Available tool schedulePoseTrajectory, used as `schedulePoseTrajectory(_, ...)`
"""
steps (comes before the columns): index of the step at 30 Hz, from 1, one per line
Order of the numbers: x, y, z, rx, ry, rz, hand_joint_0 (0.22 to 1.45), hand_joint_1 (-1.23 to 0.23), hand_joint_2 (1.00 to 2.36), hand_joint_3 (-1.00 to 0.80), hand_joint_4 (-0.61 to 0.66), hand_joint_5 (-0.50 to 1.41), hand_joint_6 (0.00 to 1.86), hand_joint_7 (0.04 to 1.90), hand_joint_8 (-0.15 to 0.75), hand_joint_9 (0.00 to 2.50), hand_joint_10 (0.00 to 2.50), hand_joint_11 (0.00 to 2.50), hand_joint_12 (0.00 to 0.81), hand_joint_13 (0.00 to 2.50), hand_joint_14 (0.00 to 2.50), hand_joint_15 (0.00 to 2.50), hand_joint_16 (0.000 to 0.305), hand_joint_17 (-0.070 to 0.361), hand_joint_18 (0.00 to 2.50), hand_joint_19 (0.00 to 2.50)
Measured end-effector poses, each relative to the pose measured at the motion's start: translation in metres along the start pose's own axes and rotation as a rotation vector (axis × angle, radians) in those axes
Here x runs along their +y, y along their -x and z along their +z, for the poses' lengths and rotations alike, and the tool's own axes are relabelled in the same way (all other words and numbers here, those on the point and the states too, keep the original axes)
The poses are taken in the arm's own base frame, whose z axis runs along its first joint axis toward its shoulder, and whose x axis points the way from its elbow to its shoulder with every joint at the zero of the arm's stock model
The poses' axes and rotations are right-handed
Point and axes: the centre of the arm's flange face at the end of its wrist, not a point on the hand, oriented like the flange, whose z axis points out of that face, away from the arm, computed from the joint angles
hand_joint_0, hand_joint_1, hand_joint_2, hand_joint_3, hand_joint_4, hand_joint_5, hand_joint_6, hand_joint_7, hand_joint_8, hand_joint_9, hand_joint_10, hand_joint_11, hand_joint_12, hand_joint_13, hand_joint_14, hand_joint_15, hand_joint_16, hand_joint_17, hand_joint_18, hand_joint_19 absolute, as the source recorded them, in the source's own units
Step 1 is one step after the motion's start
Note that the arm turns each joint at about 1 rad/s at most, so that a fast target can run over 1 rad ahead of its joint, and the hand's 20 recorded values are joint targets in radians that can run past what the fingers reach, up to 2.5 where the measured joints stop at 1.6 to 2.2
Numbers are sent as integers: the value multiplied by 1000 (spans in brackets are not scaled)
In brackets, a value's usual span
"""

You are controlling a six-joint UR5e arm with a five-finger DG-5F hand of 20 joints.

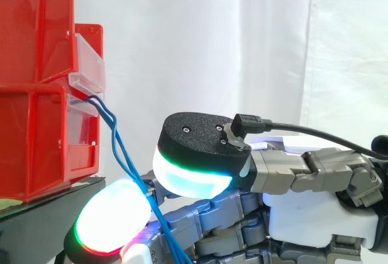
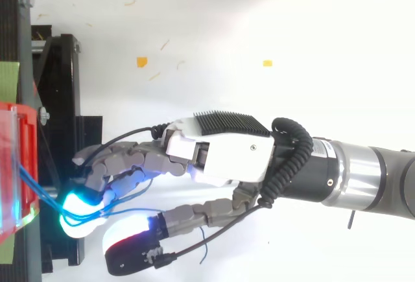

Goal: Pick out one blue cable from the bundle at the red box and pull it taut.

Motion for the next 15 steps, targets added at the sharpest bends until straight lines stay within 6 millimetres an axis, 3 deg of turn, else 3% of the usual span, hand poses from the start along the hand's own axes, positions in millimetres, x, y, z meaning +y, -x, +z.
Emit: schedulePoseTrajectory(15, -1, 7, 2, 61, 13, 132, 602, -591, 1017, -106, 167, -172, 929, 790, 312, 807, 19, 726, 330, 363, 7, 213, 43, 98, 534, 598)
